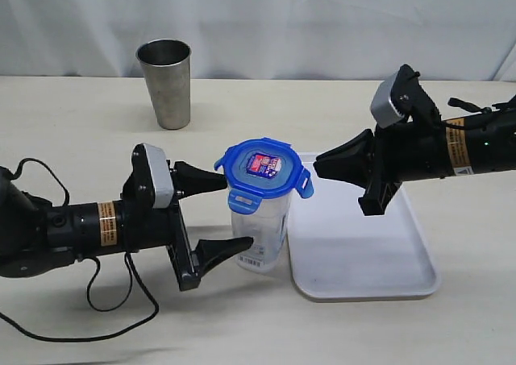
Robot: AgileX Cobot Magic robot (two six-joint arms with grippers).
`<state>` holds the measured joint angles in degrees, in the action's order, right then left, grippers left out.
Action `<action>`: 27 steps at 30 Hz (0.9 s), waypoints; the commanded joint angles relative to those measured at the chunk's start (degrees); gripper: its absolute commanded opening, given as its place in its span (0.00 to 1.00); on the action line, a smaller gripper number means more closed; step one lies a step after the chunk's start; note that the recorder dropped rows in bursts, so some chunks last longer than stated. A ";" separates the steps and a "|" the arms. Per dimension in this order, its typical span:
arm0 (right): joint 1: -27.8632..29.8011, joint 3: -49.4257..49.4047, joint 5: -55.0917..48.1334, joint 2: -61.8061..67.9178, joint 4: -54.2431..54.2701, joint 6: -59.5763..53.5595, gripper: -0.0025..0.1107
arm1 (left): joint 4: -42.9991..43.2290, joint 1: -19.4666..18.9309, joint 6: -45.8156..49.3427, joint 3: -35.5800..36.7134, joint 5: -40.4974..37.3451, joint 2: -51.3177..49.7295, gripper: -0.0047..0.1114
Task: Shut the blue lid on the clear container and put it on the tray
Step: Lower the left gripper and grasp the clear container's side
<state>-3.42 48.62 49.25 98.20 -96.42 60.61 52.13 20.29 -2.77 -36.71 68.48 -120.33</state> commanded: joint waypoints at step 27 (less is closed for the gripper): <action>0.10 -0.30 -0.10 -0.46 -0.43 0.49 0.06 | 0.89 6.34 -8.51 -12.13 -8.02 -4.02 0.73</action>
<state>-3.42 48.62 49.25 98.20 -96.65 60.72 55.00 26.19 -11.30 -48.59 61.57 -124.06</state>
